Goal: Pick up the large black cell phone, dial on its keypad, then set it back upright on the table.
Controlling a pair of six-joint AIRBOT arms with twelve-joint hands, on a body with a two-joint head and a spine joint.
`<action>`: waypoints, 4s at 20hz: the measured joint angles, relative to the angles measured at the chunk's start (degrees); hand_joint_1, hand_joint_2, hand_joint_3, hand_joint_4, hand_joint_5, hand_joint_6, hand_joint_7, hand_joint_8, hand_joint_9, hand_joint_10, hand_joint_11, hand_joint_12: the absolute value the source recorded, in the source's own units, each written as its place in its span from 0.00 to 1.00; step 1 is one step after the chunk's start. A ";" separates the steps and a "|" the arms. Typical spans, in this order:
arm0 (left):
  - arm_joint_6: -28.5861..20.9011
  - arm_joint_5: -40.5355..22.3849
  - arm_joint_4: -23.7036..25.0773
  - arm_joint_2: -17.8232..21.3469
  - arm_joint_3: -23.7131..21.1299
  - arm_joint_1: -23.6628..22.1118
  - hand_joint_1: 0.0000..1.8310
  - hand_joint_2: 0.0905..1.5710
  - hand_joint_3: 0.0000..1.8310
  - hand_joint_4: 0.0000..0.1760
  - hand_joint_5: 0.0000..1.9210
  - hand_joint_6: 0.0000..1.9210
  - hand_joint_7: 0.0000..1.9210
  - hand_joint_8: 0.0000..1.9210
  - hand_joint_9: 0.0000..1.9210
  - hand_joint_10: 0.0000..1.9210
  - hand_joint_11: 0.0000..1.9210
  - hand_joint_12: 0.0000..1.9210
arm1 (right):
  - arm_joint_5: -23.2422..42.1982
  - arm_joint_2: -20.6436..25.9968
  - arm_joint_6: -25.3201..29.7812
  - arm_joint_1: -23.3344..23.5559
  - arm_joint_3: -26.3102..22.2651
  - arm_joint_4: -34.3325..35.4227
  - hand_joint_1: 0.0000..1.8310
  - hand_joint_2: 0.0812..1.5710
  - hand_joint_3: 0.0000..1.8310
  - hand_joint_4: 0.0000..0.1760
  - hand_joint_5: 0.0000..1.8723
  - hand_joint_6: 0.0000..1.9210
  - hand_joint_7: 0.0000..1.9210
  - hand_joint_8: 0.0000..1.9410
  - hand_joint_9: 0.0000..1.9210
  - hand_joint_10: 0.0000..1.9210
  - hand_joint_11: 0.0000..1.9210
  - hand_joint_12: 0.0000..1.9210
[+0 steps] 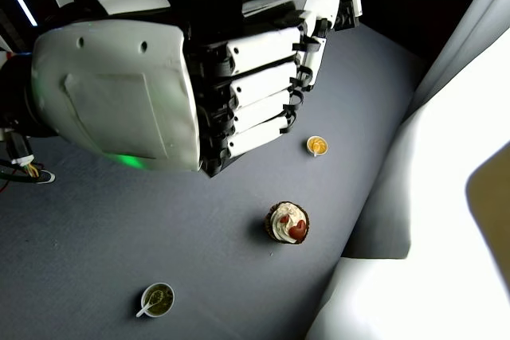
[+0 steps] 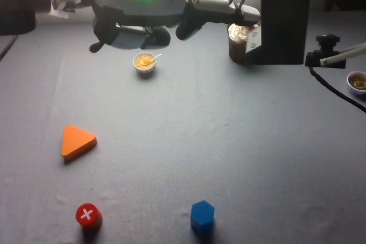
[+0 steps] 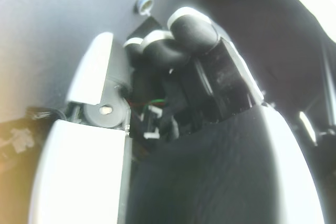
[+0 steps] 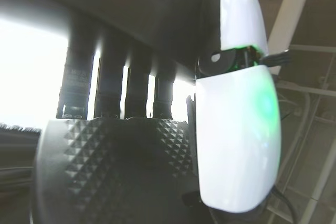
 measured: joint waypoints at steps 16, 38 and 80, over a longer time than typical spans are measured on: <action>-7.67 -26.38 -2.69 9.03 5.88 5.55 0.71 0.78 0.00 0.28 0.10 0.01 0.37 0.76 0.32 0.90 0.28 1.00 | 8.61 -0.66 11.17 -8.81 5.64 1.33 0.81 0.71 0.00 0.00 0.50 0.41 0.44 0.58 0.46 0.62 0.42 0.87; -46.80 -9.20 -20.24 9.38 -0.39 5.75 0.00 0.74 0.00 0.19 0.12 0.00 0.12 0.00 0.10 0.00 0.00 0.23 | 26.08 -9.68 25.29 -24.11 18.62 -3.13 0.81 0.70 0.00 0.00 0.49 0.44 0.45 0.56 0.46 0.61 0.43 0.85; -60.92 -7.39 -14.51 9.33 -3.21 6.49 0.00 0.75 0.00 0.14 0.10 0.00 0.12 0.00 0.09 0.00 0.00 0.23 | 37.29 -17.09 29.18 -36.46 27.65 -5.57 0.76 0.70 0.00 0.00 0.50 0.44 0.46 0.59 0.47 0.67 0.46 0.72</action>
